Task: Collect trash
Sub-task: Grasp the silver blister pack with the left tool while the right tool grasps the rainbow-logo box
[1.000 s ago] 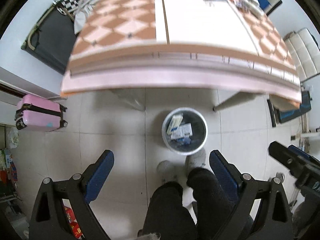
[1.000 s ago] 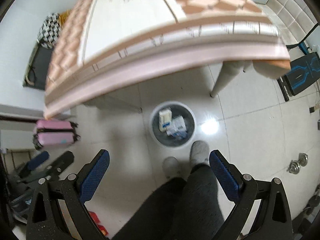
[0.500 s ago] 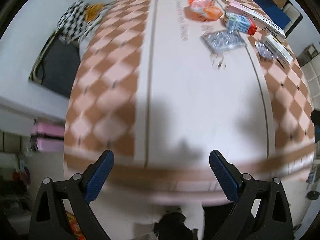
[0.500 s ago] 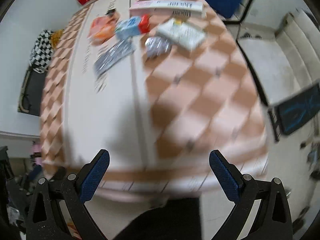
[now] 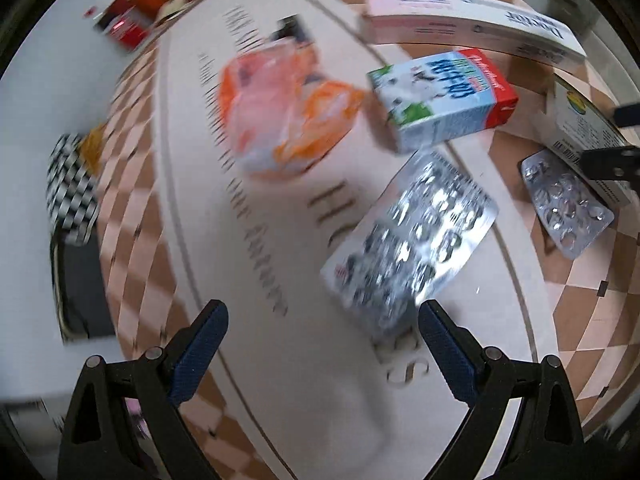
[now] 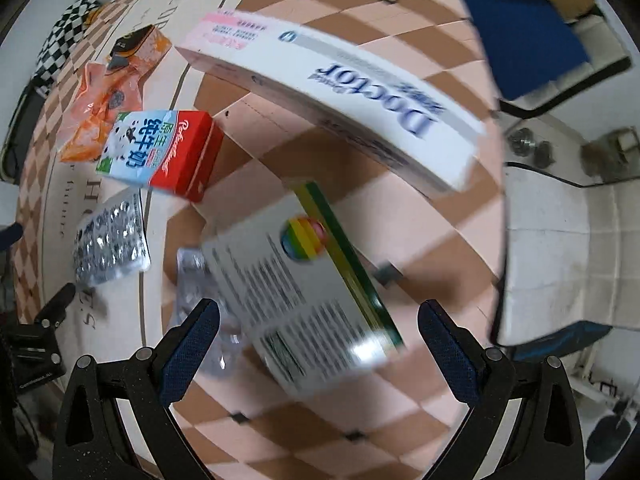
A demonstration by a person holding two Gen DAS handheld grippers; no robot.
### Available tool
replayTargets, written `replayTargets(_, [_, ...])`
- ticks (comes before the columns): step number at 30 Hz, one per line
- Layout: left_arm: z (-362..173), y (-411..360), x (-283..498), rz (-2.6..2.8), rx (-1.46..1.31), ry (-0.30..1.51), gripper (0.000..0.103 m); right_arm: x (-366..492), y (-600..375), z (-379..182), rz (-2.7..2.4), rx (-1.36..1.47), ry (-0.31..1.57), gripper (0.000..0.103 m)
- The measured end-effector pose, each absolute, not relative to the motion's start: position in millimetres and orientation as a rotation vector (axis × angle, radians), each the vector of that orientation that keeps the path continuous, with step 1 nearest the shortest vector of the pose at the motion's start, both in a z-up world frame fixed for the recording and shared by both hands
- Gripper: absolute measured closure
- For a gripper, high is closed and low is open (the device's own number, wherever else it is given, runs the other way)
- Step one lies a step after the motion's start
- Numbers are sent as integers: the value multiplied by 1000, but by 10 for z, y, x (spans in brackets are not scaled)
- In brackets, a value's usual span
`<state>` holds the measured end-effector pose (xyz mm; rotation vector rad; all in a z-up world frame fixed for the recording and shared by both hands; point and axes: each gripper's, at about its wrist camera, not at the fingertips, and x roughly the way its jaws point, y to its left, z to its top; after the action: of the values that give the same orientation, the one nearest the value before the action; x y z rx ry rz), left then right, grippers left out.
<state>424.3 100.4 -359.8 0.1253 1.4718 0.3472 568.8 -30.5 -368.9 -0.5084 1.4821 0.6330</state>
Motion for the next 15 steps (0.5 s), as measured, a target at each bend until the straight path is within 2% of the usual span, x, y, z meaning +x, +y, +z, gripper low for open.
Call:
replayTargets(11, [-3876,668,4708,-38,328,1588,6,5849,-1094,-3700,476,-236,1607,18])
replayTargets(13, [-3855,643,4731,-58,319,1586,12,5811,-1183,-3735,466,-235,1610,19])
replayTargets(14, [-3835,635,4728,-82,295,1592,23,5819,-1214,-3749,465,-233,1612,19])
replayTargets(15, [-3824,648,4744,-102,268,1598,38,5820,-1230,-3755,465,-235,1609,19])
